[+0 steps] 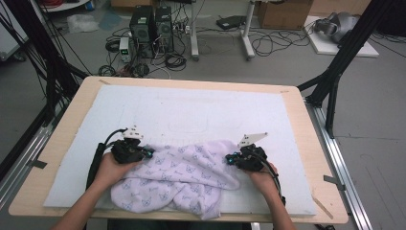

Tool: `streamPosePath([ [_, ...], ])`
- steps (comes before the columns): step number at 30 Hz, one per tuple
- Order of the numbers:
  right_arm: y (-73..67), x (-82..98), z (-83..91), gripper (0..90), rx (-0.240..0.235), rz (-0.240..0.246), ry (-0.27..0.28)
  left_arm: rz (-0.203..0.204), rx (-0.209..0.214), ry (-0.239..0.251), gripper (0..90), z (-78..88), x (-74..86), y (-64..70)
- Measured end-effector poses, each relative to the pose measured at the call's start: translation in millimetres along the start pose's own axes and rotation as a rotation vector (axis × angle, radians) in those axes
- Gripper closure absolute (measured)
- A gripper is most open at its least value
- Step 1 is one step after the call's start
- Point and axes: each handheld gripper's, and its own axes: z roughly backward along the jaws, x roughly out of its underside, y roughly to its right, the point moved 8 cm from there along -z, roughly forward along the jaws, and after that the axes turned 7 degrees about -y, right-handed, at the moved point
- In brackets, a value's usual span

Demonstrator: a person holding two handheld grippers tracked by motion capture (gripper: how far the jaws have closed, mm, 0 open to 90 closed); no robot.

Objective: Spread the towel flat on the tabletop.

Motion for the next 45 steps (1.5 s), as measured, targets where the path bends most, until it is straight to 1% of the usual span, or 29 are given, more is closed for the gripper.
streamPosePath([
  [1,1.2,-4.5,1.6,87.6,0.011,0.014,-0.003,0.023,-0.023,0.056,89.6,15.4,-8.4,-6.0],
  [2,1.2,-4.5,1.6,87.6,0.011,0.014,-0.003,0.023,-0.023,0.056,89.7,15.4,-8.4,-6.0],
  [3,3.2,-10.3,4.3,87.6,0.02,0.022,-0.005,0.033,-0.054,0.088,89.7,24.5,-13.6,-10.3],
  [4,8.7,-24.1,11.9,87.6,0.049,0.037,0.014,0.061,-0.107,0.159,89.7,45.2,-24.5,-19.0],
  [5,8.7,-24.1,11.9,87.6,0.049,0.037,0.014,0.061,-0.107,0.159,89.7,45.2,-24.5,-19.0],
  [6,18.1,-45.1,26.8,87.6,0.084,0.036,0.059,0.075,-0.151,0.229,89.7,67.2,-34.0,-25.4],
  [7,18.1,-45.1,26.8,87.6,0.084,0.036,0.059,0.075,-0.151,0.229,89.7,67.2,-34.0,-25.4],
  [10,25.1,-72.1,50.1,87.6,0.108,0.036,0.15,0.072,-0.167,0.28,89.7,86.9,-38.9,-23.8],
  [13,22.0,-84.0,56.9,87.5,0.099,0.053,0.183,0.041,-0.128,0.216,89.6,75.6,-29.3,-16.3],
  [15,19.1,-79.7,47.0,87.4,0.092,0.069,0.131,0.024,-0.095,0.181,86.4,59.1,-23.6,-12.7],
  [16,19.2,-76.0,41.0,87.2,0.094,0.076,0.108,0.034,-0.062,0.159,79.5,49.5,-21.8,-11.0],
  [17,18.4,-71.7,35.3,87.1,0.082,0.07,0.092,0.03,-0.056,0.127,71.3,40.2,-20.2,-10.7],
  [19,19.1,-62.4,26.1,87.1,0.069,0.061,0.069,0.003,-0.059,0.072,65.4,23.0,-18.7,-11.3],
  [22,24.7,-42.4,15.1,86.0,0.047,0.019,0.034,0.004,-0.075,0.02,50.1,3.0,-17.8,-17.7],
  [24,25.9,-38.4,13.2,84.0,0.037,0.001,0.02,0.018,-0.063,-0.008,48.0,-8.2,-16.1,-22.0],
  [26,27.0,-33.6,10.0,72.9,0.017,-0.018,0.003,0.028,-0.048,-0.046,48.3,-18.8,-12.2,-24.0],
  [27,26.8,-33.1,8.2,64.5,0.013,-0.028,0.01,0.019,-0.025,-0.077,53.4,-23.2,-8.9,-22.7],
  [28,27.1,-32.3,6.3,60.6,0.018,-0.036,0.017,0.006,-0.011,-0.082,62.5,-25.1,-7.8,-21.1],
  [29,25.5,-27.1,-0.2,56.9,0.003,-0.052,-0.004,0.001,0.009,-0.075,79.6,-23.6,-8.8,-19.3],
  [32,25.7,-17.3,-11.7,61.1,-0.003,-0.068,-0.03,-0.022,-0.01,-0.07,82.8,-17.3,-9.8,-17.2],
  [33,25.7,-17.3,-11.7,61.1,-0.003,-0.068,-0.03,-0.017,-0.021,-0.053,82.8,-14.0,-11.2,-17.6],
  [36,24.4,-18.0,-12.2,80.5,-0.023,-0.054,-0.003,-0.005,-0.052,0.015,83.5,2.0,-19.7,-19.1],
  [38,25.5,-22.5,-9.9,83.5,0.005,-0.029,-0.017,0.007,-0.079,0.08,83.5,18.3,-29.8,-19.7],
  [39,31.1,-34.9,0.0,84.2,0.037,-0.03,0.019,0.016,-0.12,0.159,83.5,39.2,-41.5,-20.1],
  [40,31.1,-34.9,0.0,84.2,0.037,-0.03,0.019,0.016,-0.12,0.159,83.5,39.2,-41.5,-20.1],
  [41,33.3,-43.6,7.7,84.3,0.047,-0.032,0.047,0.025,-0.133,0.193,83.5,50.4,-46.8,-20.4],
  [42,39.3,-63.2,26.3,84.5,0.099,-0.019,0.109,0.048,-0.195,0.272,83.4,73.6,-55.9,-24.1],
  [43,39.3,-63.2,26.3,84.5,0.099,-0.019,0.109,0.048,-0.195,0.272,83.3,73.6,-55.9,-24.1],
  [45,47.7,-92.1,56.1,84.4,0.18,-0.011,0.217,0.088,-0.256,0.374,83.0,95.5,-61.6,-28.4],
])
